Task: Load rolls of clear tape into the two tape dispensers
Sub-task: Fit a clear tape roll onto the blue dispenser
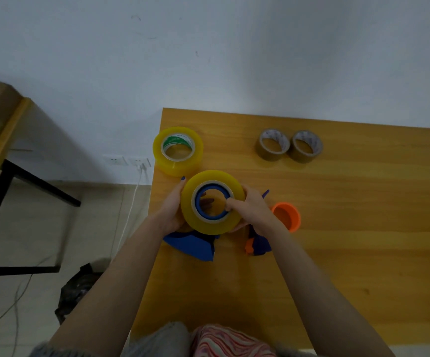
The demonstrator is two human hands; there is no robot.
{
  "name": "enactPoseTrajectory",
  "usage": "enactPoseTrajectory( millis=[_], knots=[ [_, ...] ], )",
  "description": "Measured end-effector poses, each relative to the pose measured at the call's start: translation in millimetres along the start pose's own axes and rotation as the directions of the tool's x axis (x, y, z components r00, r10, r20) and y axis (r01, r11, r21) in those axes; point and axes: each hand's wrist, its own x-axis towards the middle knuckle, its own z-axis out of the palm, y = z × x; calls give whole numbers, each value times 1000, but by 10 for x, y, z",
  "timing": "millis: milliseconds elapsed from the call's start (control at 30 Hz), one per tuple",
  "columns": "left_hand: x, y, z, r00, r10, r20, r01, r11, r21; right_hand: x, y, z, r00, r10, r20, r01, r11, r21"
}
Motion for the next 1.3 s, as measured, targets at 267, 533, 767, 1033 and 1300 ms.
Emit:
enactPoseTrajectory(
  millis=[267, 533, 767, 1033, 1300],
  knots=[
    [11, -73, 50, 992, 30, -125, -35, 999, -42, -29, 28, 44, 999, 38, -26, -36, 997, 68],
    [37, -132, 70, 958, 96, -269, -94, 995, 18, -65, 22, 52, 999, 44, -4, -44, 993, 106],
    [6, -169, 37, 938, 141, -318, -113, 988, 105, -118, -13, 26, 999, 23, -31, -26, 993, -117],
    [-86, -224, 45, 954, 145, -263, -121, 987, 105, -71, -91, 147, 998, -61, -31, 49, 951, -305],
    [-82, -287, 4, 963, 150, -224, -177, 978, -106, -50, -59, 178, 985, -117, -123, 107, 990, -88]
  ],
)
